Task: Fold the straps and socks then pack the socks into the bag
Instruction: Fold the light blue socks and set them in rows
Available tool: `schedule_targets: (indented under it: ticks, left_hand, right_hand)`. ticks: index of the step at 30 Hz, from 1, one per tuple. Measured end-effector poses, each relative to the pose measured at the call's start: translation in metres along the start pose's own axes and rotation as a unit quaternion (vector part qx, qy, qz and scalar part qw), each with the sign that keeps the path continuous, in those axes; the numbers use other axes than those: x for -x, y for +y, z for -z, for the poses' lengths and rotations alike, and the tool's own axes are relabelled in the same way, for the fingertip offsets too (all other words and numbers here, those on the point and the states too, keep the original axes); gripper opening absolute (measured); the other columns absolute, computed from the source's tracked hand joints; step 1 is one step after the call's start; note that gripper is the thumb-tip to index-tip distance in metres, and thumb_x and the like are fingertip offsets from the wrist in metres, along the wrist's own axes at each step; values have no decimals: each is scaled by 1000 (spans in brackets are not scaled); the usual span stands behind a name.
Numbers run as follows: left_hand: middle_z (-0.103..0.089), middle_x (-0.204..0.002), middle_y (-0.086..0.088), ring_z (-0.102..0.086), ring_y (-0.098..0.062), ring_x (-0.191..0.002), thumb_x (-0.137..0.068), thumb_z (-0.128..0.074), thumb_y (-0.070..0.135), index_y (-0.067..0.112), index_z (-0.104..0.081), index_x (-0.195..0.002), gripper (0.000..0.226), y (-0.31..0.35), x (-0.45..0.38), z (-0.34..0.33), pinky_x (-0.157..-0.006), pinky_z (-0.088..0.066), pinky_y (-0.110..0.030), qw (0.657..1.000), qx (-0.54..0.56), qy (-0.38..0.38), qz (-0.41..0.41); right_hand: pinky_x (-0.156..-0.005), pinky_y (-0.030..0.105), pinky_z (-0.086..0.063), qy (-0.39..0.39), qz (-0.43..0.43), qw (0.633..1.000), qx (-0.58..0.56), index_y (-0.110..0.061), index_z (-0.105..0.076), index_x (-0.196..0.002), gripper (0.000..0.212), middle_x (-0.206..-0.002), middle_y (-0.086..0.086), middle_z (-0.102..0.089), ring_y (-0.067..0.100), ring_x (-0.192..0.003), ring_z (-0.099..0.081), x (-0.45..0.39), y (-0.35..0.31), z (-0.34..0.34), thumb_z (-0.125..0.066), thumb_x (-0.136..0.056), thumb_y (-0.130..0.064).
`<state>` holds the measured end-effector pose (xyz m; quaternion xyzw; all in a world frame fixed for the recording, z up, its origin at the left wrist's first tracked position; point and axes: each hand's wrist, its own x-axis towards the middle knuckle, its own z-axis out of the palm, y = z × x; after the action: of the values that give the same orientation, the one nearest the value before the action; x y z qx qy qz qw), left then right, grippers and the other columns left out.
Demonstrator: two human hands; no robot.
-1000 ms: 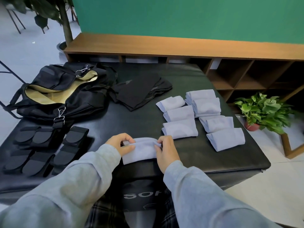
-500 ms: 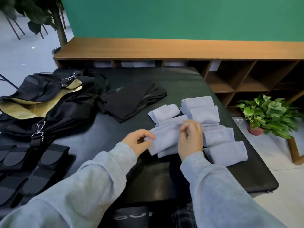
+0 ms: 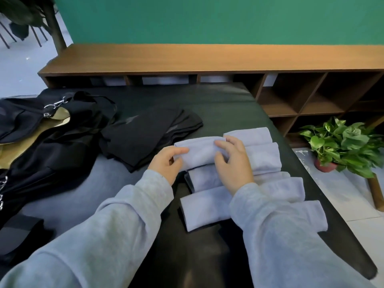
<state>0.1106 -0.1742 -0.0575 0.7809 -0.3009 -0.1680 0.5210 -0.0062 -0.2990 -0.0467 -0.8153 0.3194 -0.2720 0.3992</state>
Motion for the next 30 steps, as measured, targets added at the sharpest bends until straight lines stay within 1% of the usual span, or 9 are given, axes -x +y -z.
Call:
schedule_targets:
  ticks: [3, 6, 11, 14, 17, 22, 25, 28, 30]
  left_hand:
    - [-43, -135, -3, -45, -18, -121, -87, -53, -1, 21, -58, -116, 36, -13, -6, -9, -96, -30, -14, 998, -70, -10, -2]
    - [-7, -154, -2, -17, -15, -139, -87, -56, 1, 20, -50, -128, 45, -16, -2, -17, -100, -17, -13, 993, -113, -4, 20]
    - [3, -154, 1, -16, -12, -139, -93, -51, 8, 20, -48, -131, 40, -13, 6, -20, -98, -19, -13, 998, -54, -4, 28]
    - [-1, -154, 8, -13, -2, -137, -97, -43, 16, 24, -45, -134, 37, -12, 14, -21, -100, -16, -9, 998, 6, -20, 52]
    - [-12, -152, 12, -21, 7, -127, -99, -38, 17, 26, -39, -137, 38, -13, 21, -23, -90, -18, 5, 996, 56, -51, 41]
    - [-19, -148, 14, -22, 8, -126, -99, -38, 16, 26, -33, -140, 42, -13, 20, -26, -98, -20, -6, 993, 67, -90, 35]
    - [-22, -144, 15, -30, 11, -117, -99, -38, 17, 22, -34, -141, 42, -11, 13, -29, -79, -21, 10, 994, 50, -92, 44]
    - [-25, -132, 20, -37, 16, -95, -100, -37, 23, 24, -36, -138, 38, -6, 5, -30, -69, -23, 10, 995, 19, -87, 46]
    - [-28, -132, 21, -36, 6, -101, -100, -36, 27, 25, -37, -137, 37, -4, -1, -29, -75, -26, 1, 996, 2, -83, 45]
  right_hand:
    - [-110, 30, -28, -70, 0, 993, 94, -11, -51, -129, 37, -155, 0, -17, 13, -140, -23, -9, 5, -12, -48, -92, -14]
    - [-111, 33, -26, -90, 39, 968, 229, -10, -50, -125, 33, -158, 2, -9, 19, -142, -18, -2, 9, -19, -48, -93, -18]
    - [-105, 41, -33, -14, 137, 963, 232, -12, -66, -115, 39, -140, 11, -47, 29, -135, -36, 46, 9, -25, -45, -85, -24]
    - [-106, 43, -36, -2, 153, 952, 266, -18, -68, -110, 41, -134, 6, -54, 22, -132, -33, 74, 19, -18, -40, -84, -32]
    - [-113, 38, -22, -24, 165, 951, 260, -22, -63, -121, 42, -137, -1, -52, 18, -136, -31, 97, 31, -14, -44, -86, -37]
    - [-108, 46, -13, -74, 89, 936, 332, -36, -47, -134, 53, -145, -7, -43, 18, -138, -26, 104, 36, -21, -32, -89, -60]
    - [-108, 44, -14, -90, 57, 930, 353, -36, -39, -137, 55, -145, -6, -43, 19, -138, -26, 95, 32, -24, -16, -94, -61]
    - [-113, 36, 3, -105, 45, 937, 329, -39, -31, -143, 60, -154, -10, -25, 13, -143, -6, 89, 29, -25, -13, -91, -63]
    - [-113, 33, 13, -113, 37, 946, 302, -40, -22, -146, 66, -157, -13, -10, 9, -144, 8, 87, 29, -25, -10, -86, -63]
